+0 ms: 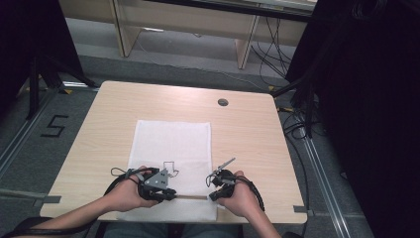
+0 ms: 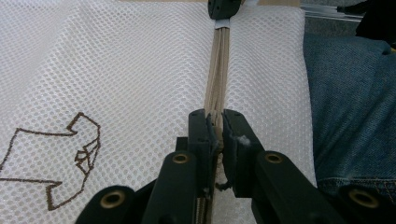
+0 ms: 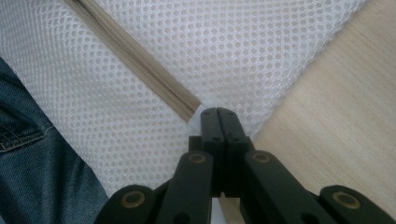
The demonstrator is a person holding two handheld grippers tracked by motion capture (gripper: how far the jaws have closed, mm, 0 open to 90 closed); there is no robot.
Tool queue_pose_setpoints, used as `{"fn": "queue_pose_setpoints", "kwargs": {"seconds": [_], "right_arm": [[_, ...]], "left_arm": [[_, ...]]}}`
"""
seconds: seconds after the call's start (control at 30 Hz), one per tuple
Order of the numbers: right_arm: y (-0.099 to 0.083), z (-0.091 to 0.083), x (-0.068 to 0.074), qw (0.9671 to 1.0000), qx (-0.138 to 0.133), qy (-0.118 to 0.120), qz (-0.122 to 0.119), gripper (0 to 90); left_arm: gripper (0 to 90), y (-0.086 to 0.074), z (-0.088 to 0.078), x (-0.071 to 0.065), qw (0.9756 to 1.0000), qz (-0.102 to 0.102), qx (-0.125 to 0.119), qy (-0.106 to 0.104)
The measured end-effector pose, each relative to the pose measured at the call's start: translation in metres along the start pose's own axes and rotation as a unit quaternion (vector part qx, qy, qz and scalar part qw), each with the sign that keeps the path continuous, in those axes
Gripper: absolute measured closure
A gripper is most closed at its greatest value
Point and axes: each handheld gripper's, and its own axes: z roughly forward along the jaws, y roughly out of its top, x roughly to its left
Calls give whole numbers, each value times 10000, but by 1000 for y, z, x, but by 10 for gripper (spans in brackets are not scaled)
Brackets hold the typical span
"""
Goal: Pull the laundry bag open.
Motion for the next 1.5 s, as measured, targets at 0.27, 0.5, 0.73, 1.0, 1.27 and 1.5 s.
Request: {"fn": "queue_pose_setpoints", "kwargs": {"seconds": [0.27, 0.5, 0.73, 1.0, 1.27, 1.5], "right_arm": [[0, 0, 0, 10000, 1, -5, -11, 900], [0, 0, 0, 10000, 1, -14, -7, 900], [0, 0, 0, 10000, 7, -27, 1, 900], [0, 0, 2, 9999, 71, -41, 104, 900], [1, -1, 4, 9998, 96, -7, 167, 900], [0, 0, 1, 9999, 49, -42, 82, 900]], "left_arm": [[820, -5, -6, 2, 10000, -40, 10, 34], [820, -5, -7, 3, 10000, 31, 62, 31], [820, -6, -8, 2, 10000, -23, 11, 27], [820, -6, -8, 2, 10000, -37, -40, 11], [820, -7, -11, 4, 10000, -10, 15, 14], [819, -8, -9, 4, 10000, -49, -7, 9]]}}
